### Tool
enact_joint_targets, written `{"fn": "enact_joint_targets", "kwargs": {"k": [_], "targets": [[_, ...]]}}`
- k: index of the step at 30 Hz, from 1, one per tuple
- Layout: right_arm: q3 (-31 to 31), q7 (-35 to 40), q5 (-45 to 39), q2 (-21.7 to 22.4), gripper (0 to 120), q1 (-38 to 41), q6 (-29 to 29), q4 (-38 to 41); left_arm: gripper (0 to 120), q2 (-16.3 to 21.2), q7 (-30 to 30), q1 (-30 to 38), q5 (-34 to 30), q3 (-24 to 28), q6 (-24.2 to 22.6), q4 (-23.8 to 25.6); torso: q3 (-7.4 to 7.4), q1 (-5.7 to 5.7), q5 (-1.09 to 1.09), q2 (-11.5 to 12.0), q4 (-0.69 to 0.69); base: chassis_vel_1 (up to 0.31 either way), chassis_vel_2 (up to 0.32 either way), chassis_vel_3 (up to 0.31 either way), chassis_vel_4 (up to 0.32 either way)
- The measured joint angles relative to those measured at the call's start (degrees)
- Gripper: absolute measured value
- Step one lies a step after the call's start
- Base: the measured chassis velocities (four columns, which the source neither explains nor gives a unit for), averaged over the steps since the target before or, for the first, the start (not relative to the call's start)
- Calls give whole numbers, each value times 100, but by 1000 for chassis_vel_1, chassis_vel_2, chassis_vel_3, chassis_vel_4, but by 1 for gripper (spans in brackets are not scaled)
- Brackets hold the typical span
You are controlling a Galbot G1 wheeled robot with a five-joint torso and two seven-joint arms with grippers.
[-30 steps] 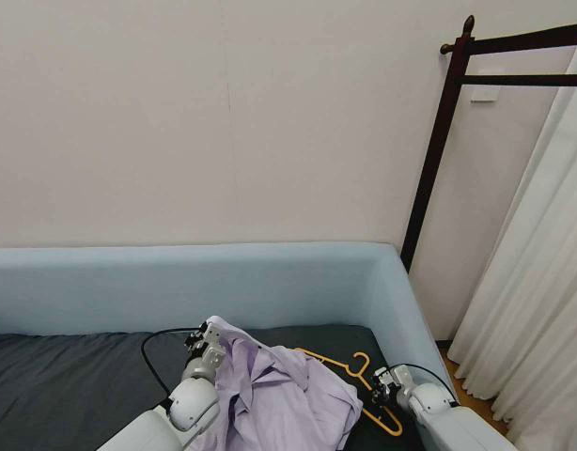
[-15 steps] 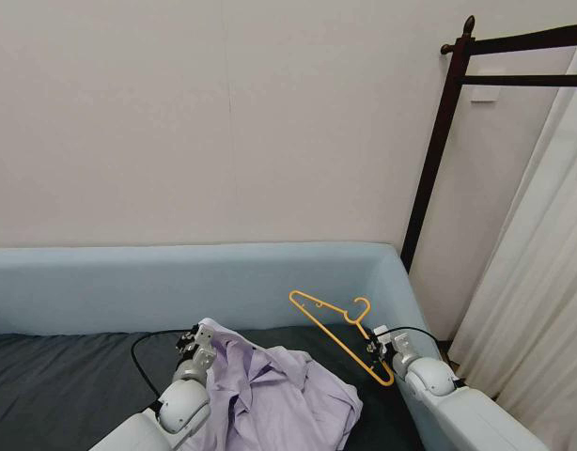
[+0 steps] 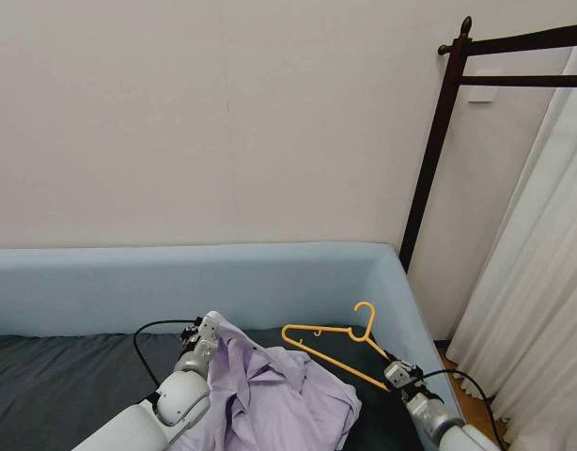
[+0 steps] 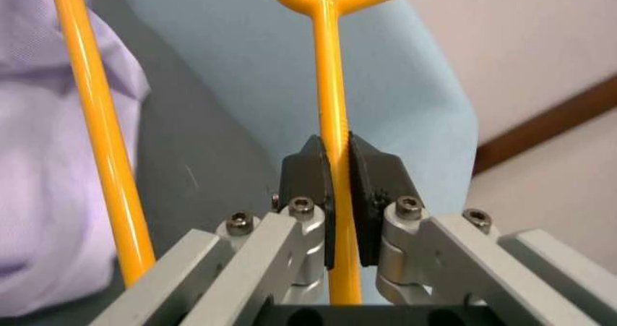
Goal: Pick up the clothes from the sofa and hang them on the clothes hanger.
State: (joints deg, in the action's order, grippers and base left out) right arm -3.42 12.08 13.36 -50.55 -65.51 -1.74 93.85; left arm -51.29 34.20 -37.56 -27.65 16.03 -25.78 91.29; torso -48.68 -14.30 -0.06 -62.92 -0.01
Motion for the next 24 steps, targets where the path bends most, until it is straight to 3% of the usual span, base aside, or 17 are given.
{"fn": "enact_joint_targets", "kwargs": {"k": [4, 7, 11, 17, 24], "targets": [[11, 244, 986, -237, 5, -347, 290, 144, 0, 81, 19, 10, -443, -35, -195, 236, 0, 0, 0, 0, -1, 0, 0, 0, 0], [162, 306, 1264, -366, 5, -489, 336, 261, 0, 111, 122, 35, -731, -35, -369, 412, 0, 0, 1, 0, -1, 0, 0, 0, 0], [490, 385, 1328, -651, 5, -494, 254, 268, 0, 100, 497, 100, -1332, 50, -715, 723, 0, 0, 1, 0, -2, 0, 0, 0, 0], [671, 716, 1275, -1164, 5, -176, 120, -325, 0, 49, 1148, 249, -2266, 179, -1124, 1151, -1, 0, 1, 0, -1, 0, 0, 0, 0], [689, 1164, 1274, -1485, 5, 5, -101, -710, 0, 44, 1533, 354, -2786, 253, -1291, 1376, -1, 0, 1, 0, -1, 0, 0, 0, 0]]}}
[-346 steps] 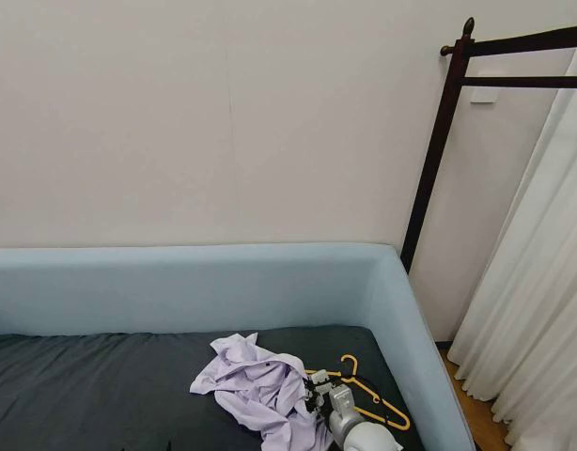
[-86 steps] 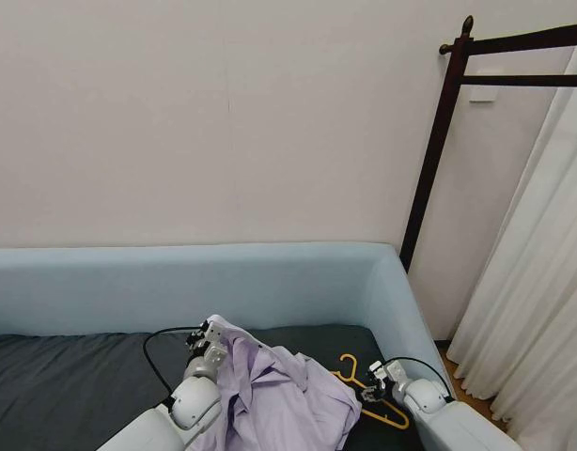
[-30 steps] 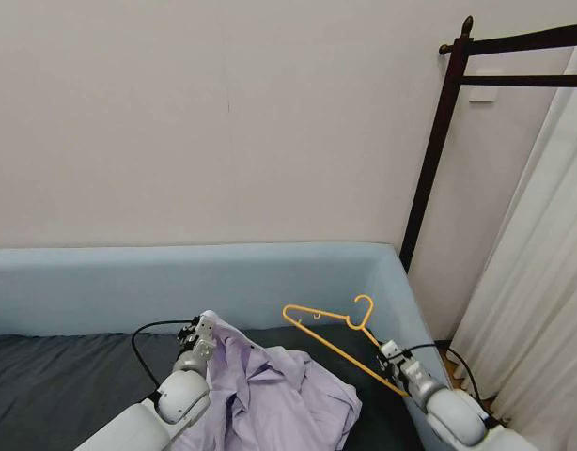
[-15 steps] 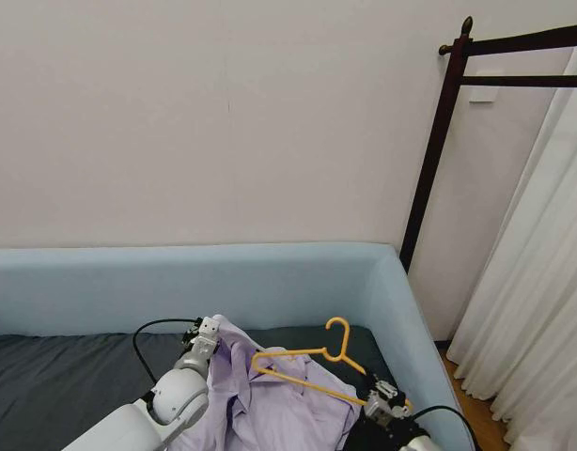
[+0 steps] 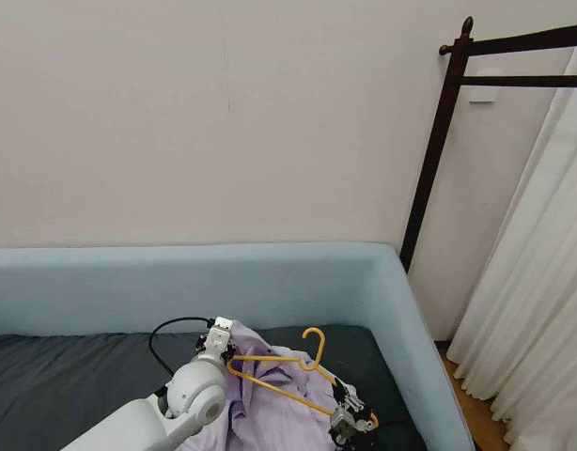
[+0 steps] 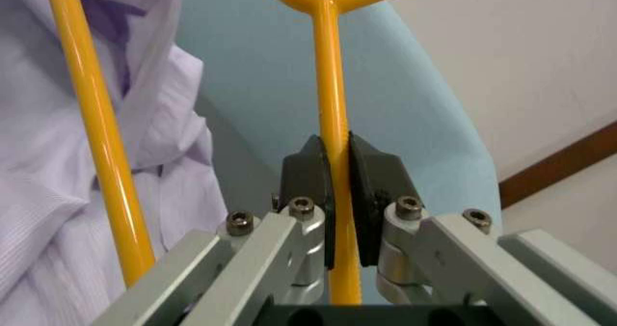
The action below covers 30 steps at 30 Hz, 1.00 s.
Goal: Pick up the clothes from the sofa and hang them on the clothes hanger.
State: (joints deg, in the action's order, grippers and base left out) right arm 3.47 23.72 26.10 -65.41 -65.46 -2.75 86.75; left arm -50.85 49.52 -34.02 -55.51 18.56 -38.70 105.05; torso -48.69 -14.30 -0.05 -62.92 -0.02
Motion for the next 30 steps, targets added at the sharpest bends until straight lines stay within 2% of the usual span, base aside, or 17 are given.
{"fn": "enact_joint_targets", "kwargs": {"k": [7, 10, 11, 15, 25, 29, 30], "targets": [[15, 130, 5, -12, 5, 117, -198, -108, 0, -53, 141, 47, -193, 17, -19, 111, 0, 0, 0, 0, 0, 0, 0, 0, 0], [178, 242, -61, -71, 5, 358, -400, -202, 0, -259, 536, 150, -822, 49, -19, 193, 0, 0, 0, 0, -1, 0, 0, 0, 0], [178, 242, -61, -71, 5, 358, -400, -202, 0, -259, 536, 150, -822, 49, -19, 193, 0, 0, 0, 0, -1, 0, 0, 0, 0], [391, 339, -163, -257, 5, 854, -609, -486, 0, -640, 1116, 298, -1474, 130, 25, 281, 0, 0, -1, 1, 0, 0, 0, 0, 0], [846, 295, -100, -275, 5, 1296, -614, -711, 0, -940, 1115, 584, -1258, 228, 184, 17, -1, -1, -1, 1, 0, 0, 0, 0, 0], [991, 242, -123, -300, 5, 1520, -588, -856, 0, -973, 806, 646, -870, 282, 200, 18, 0, -1, -1, 1, -1, 0, 0, 0, 0], [1073, 217, -144, -298, 5, 1668, -577, -936, 0, -976, 601, 644, -488, 284, 200, 13, -1, -1, -1, 1, -1, 0, 0, 0, 0]]}}
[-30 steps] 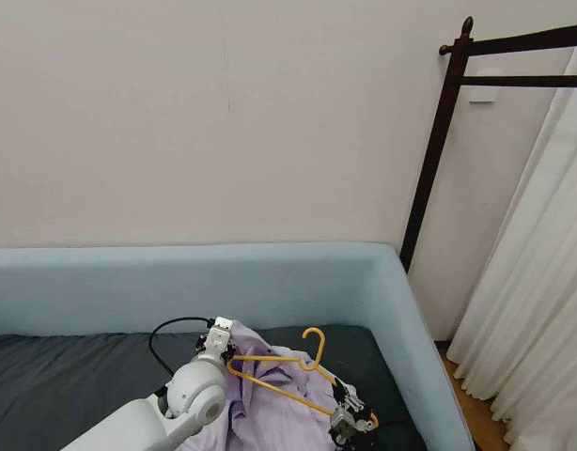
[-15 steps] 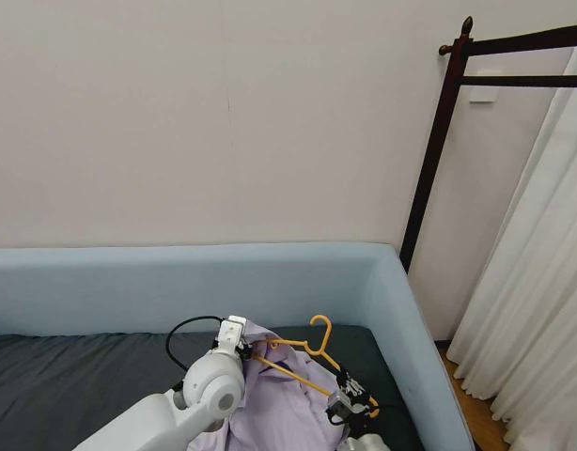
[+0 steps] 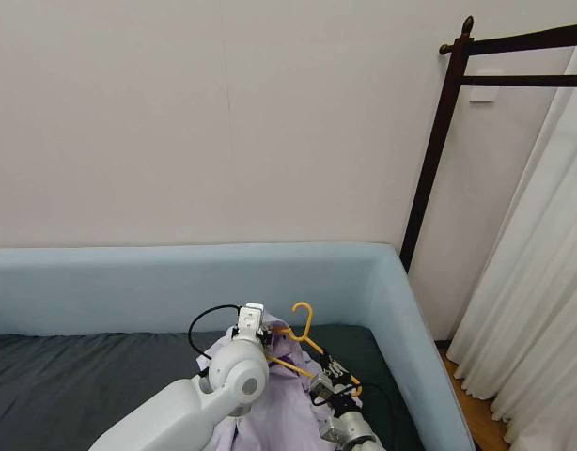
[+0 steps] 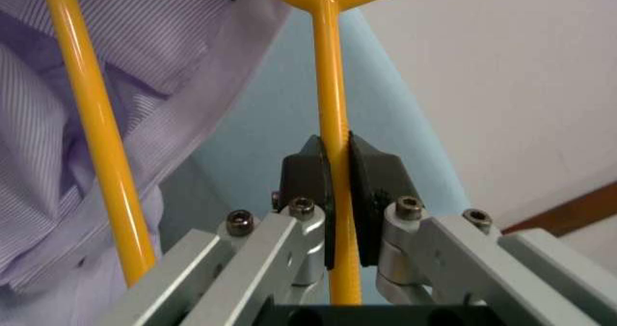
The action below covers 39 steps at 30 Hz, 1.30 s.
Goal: Pick up the clothes from the sofa and hang them on the clothes hanger.
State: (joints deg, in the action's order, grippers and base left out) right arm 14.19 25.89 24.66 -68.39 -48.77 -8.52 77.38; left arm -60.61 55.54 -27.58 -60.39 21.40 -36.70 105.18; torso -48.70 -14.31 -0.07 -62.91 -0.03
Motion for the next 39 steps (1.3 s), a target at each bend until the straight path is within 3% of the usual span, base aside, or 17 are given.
{"fn": "enact_joint_targets", "kwargs": {"k": [2, 7, 20, 26, 30, 32, 33, 34, 36, 37, 38, 39], "targets": [[202, -52, -167, 27, 5, 342, -3, -84, 0, -5, -212, -14, 370, 1, 0, 7, 0, 0, 0, 0, 3, 0, 0, 0, 0], [509, -170, -405, 75, 5, 891, 5, -119, 0, -105, -228, -20, 445, 85, -2, 22, 0, 0, 0, 0, 2, 0, 0, 0, 0], [542, -284, -276, 226, 5, 1020, 212, 158, 0, -125, -219, -546, 739, -35, 33, 207, 1, 0, 1, 0, 1, 0, 0, 0, 0], [344, -286, -103, 256, 5, 894, 425, 193, 19, 318, -505, -835, 697, -343, -148, 660, 1, 0, 1, 0, 0, 0, 0, 0, 0], [129, -264, 84, 274, 5, 762, 599, 154, 33, 972, -1071, -1298, 811, -797, -109, 1177, 1, 0, 2, 0, 0, 0, 0, 0, 0], [48, -242, 109, 307, 5, 696, 631, 187, 42, 1374, -1586, -1713, 1188, -1160, 191, 1463, 1, 0, 3, 0, 0, 0, 0, 0, 0], [-27, -232, 125, 320, 5, 682, 699, 185, 47, 1787, -2048, -2025, 1538, -1361, 801, 1566, 2, 1, 2, -1, 4, 0, 0, 0, 0], [-27, -232, 125, 320, 5, 682, 699, 185, 47, 1787, -2048, -2025, 1538, -1361, 801, 1566, 2, 1, 2, -1, 4, 0, 0, 0, 0], [-140, -222, 165, 379, 5, 615, 781, 197, 56, 2430, -2942, -2380, 1769, -1738, 1904, 1598, 1, 1, 5, -1, 3, 0, 0, 0, 0], [-189, -222, 207, 405, 5, 584, 833, 207, 62, 2789, -3674, -2483, 1868, -1952, 2403, 1551, 2, 2, 1, -1, 5, 0, 0, 0, 0], [-189, -222, 207, 405, 5, 584, 833, 207, 62, 2789, -3674, -2483, 1868, -1952, 2403, 1551, 2, 2, 1, -1, 5, 0, 0, 0, 0], [-215, -221, 241, 419, 5, 567, 877, 220, 65, 3018, -4236, -2483, 1911, -2052, 2769, 1446, 2, 2, 1, -2, 3, 0, 0, 0, 0]]}}
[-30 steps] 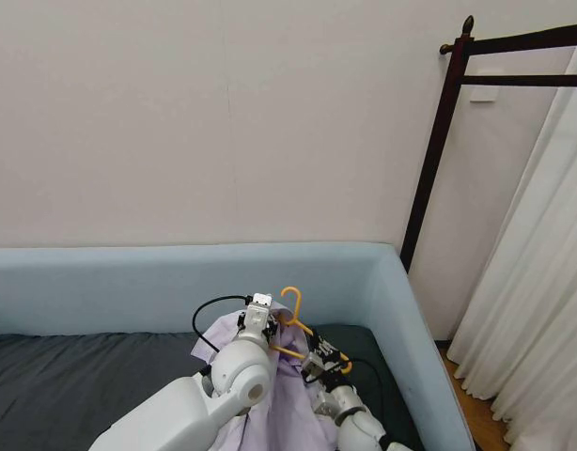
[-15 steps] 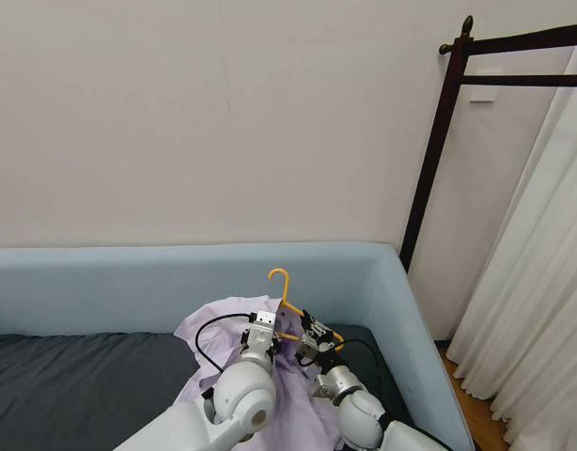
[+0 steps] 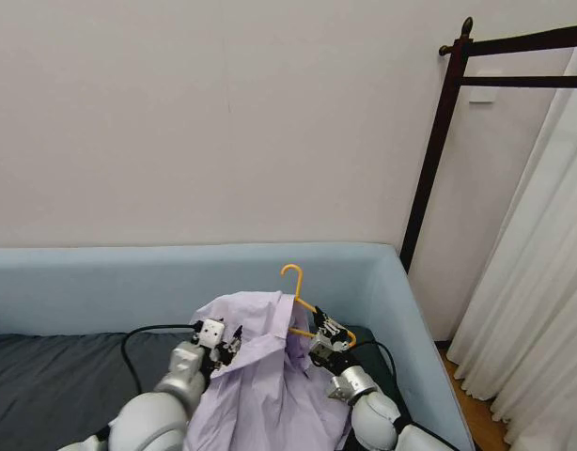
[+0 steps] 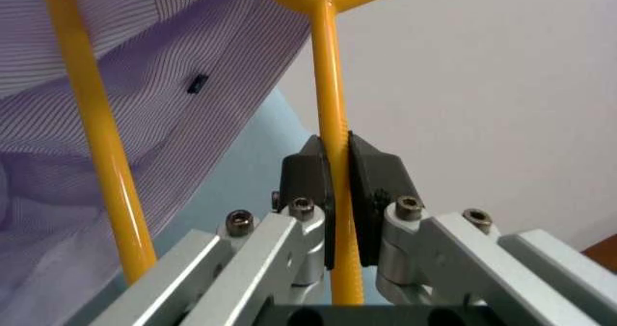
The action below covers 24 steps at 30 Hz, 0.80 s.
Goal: Pick up the clothes from the sofa and hang them on the clothes hanger.
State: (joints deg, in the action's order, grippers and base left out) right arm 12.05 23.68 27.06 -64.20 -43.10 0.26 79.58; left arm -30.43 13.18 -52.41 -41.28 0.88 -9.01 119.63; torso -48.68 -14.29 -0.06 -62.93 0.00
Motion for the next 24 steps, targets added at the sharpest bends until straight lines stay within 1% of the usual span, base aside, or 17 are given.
{"fn": "enact_joint_targets", "kwargs": {"k": [1, 2, 3, 4, 6, 7, 8, 9, 10, 12, 13, 15, 17, 18, 19, 20, 24], "targets": [[-17, -3, 43, 13, 5, -10, 43, 2, 70, 180, -509, 70, 13, -63, 386, -172, 0, 0, 1, 0, 0, 0, 0, 0, 0], [-9, -17, 119, 9, 5, 7, 109, -32, 77, 369, -1115, 292, -34, -108, 978, -537, 0, 0, 2, 0, -5, 0, 0, 0, 0], [52, -22, 135, -6, 5, 69, 131, -81, 80, 484, -1482, 459, -101, -150, 1275, -821, -1, 0, 3, 0, -8, 0, 0, 0, 0], [52, -22, 135, -6, 5, 69, 131, -81, 80, 484, -1482, 459, -101, -150, 1275, -821, -1, 0, 3, 0, -8, 0, 0, 0, 0], [246, -25, 131, -81, 5, 259, 157, -159, 88, 649, -2360, 920, -404, -88, 1553, -1446, -1, -1, 0, 1, -2, 0, 0, 0, 0], [314, -25, 125, -100, 5, 320, 158, -153, 93, 665, -2994, 1247, -576, 63, 1630, -1854, -1, -1, -1, 0, 0, 0, 0, 0, 0], [314, -25, 125, -100, 5, 320, 158, -153, 93, 665, -2994, 1247, -576, 63, 1630, -1854, -1, -1, -1, 0, 0, 0, 0, 0, 0], [344, -25, 114, -103, 5, 340, 153, -122, 97, 642, -3442, 1543, -658, 254, 1653, -2176, -2, -1, 1, 1, 4, 0, 0, 0, 0], [365, -25, 103, -101, 5, 343, 136, -83, 98, 608, -3728, 1804, -706, 441, 1691, -2419, -2, -1, 4, 1, 5, 0, 0, 0, 0], [417, -39, 67, -66, 5, 337, 43, 111, 100, 405, -4459, 2773, -857, 1323, 1832, -3141, -2, -1, 0, 1, 1, 0, 0, 0, 0], [417, -39, 67, -66, 5, 337, 43, 111, 100, 405, -4459, 2773, -857, 1323, 1832, -3141, -2, -1, 0, 1, 1, 0, 0, 0, 0], [431, -52, 74, -31, 5, 310, 32, 165, 100, 121, -5128, 3608, -877, 1987, 1963, -3766, -2, -2, 5, 2, -5, 0, 0, 0, 0], [431, -53, 83, -21, 5, 304, 32, 174, 100, 38, -5273, 3804, -886, 2149, 1977, -3916, -2, -2, 2, 2, -7, 0, 0, 0, 0], [431, -55, 119, -4, 5, 299, 48, 185, 100, -147, -5553, 4203, -968, 2508, 1973, -4219, -2, -2, -5, 1, -5, 0, 0, 0, 0], [423, -63, 194, 20, 5, 298, 98, 190, 100, -331, -5823, 4547, -1061, 2802, 1924, -4492, -3, -3, 1, 2, -6, 0, 0, 0, 0], [419, -65, 213, 28, 5, 298, 111, 192, 100, -380, -5900, 4629, -1090, 2877, 1907, -4567, -3, -3, 2, 2, -5, 0, 0, 0, 0], [392, -69, 330, 97, 5, 321, 202, 219, 100, -743, -6630, 5204, -1509, 3515, 1688, -5221, -2, -2, -1, 2, -3, 0, 0, 0, 0]]}}
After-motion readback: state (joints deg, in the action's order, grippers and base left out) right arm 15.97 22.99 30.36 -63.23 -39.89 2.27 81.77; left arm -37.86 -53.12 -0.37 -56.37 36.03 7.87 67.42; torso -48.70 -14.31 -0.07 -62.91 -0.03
